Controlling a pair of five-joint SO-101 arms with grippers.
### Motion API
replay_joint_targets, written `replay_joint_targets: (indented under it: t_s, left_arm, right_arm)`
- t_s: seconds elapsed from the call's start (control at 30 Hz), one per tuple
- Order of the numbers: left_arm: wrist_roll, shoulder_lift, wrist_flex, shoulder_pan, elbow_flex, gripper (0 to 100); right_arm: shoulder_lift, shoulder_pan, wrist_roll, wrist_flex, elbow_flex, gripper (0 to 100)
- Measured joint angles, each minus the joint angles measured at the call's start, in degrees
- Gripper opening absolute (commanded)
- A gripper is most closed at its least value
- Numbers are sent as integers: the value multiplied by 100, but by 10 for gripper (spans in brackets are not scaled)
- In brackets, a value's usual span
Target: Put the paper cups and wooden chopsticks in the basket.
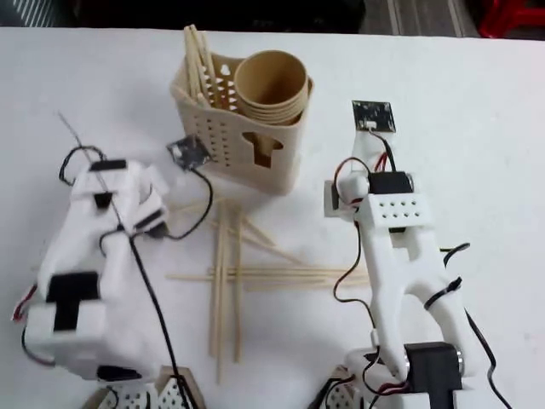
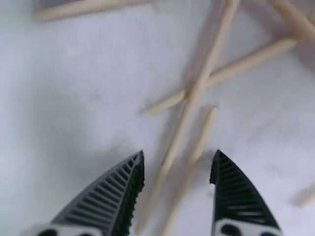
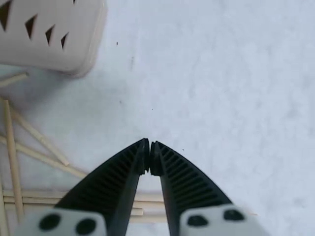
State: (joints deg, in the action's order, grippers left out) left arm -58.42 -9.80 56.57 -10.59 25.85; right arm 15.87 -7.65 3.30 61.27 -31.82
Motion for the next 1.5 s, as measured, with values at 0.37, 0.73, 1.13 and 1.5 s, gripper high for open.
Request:
replay_joint_targets:
  t_s: [0.37,0.73,1.13,1.5]
  left_arm:
    - [44,-1213,1468,185,-1380,23]
    - [26,-1257,2365,176,-1530,21]
    - [-369,-237,3560,-105,-1530,21]
    - [-809,1785,4316,-422,-1530,22]
  right_arm:
    - [0,0,0,0,0,18]
    - [0,0,0,0,0,18]
    - [0,0,0,0,0,18]
    - [0,0,0,0,0,18]
